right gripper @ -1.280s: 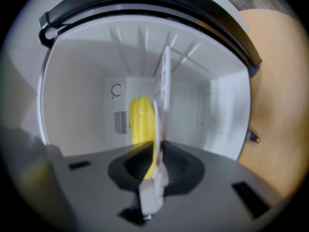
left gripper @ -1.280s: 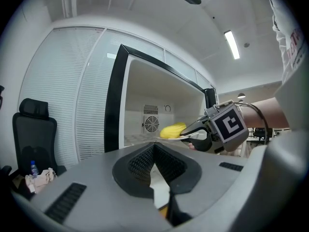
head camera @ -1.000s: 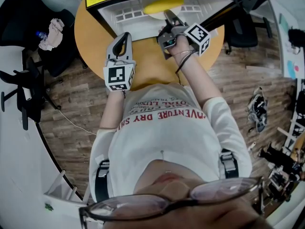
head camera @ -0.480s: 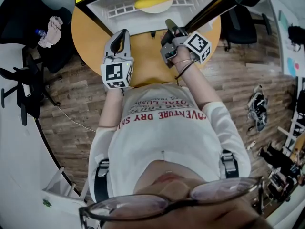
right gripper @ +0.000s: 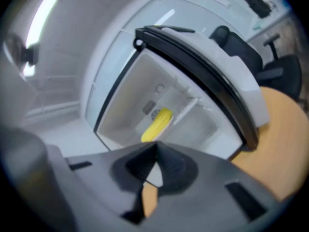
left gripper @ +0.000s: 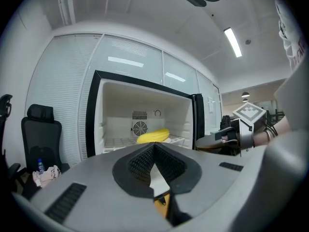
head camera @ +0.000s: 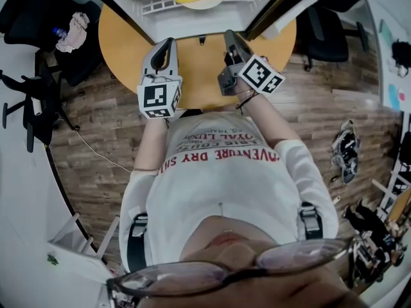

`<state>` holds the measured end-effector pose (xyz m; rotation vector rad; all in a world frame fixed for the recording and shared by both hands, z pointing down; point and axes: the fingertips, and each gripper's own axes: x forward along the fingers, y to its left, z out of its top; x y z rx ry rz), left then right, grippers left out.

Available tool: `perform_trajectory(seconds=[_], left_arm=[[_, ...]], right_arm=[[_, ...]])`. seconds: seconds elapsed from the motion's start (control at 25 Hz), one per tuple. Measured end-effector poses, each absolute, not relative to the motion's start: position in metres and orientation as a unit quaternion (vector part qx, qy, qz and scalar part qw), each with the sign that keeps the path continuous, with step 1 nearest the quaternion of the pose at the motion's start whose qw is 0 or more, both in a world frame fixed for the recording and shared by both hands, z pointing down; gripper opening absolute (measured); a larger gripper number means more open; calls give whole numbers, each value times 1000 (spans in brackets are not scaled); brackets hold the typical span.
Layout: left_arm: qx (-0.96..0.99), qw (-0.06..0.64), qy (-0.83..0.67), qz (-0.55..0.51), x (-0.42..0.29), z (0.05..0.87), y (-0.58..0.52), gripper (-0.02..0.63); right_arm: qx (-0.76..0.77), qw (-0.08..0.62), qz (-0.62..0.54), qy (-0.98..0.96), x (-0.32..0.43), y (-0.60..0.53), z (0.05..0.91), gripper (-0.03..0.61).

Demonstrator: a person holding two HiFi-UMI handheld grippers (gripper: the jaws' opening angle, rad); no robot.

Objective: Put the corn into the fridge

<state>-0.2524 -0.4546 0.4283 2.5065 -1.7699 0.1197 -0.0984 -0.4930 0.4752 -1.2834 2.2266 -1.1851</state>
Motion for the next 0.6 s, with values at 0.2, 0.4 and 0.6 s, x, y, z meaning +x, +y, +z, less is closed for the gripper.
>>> perform_trajectory(seconds=[0.2, 0.4, 0.6], left_arm=[[808, 36, -586, 46, -245, 431, -439, 26], [802, 37, -594, 56, -241, 438, -425, 26], [796, 36, -601, 59, -242, 441, -416, 26]], right_arm=[[-459, 54, -219, 859, -95, -472, 456, 29], [-440, -5, -69, 895, -98, -452, 440, 29], [-428, -35, -13, 903, -97, -443, 444, 29]])
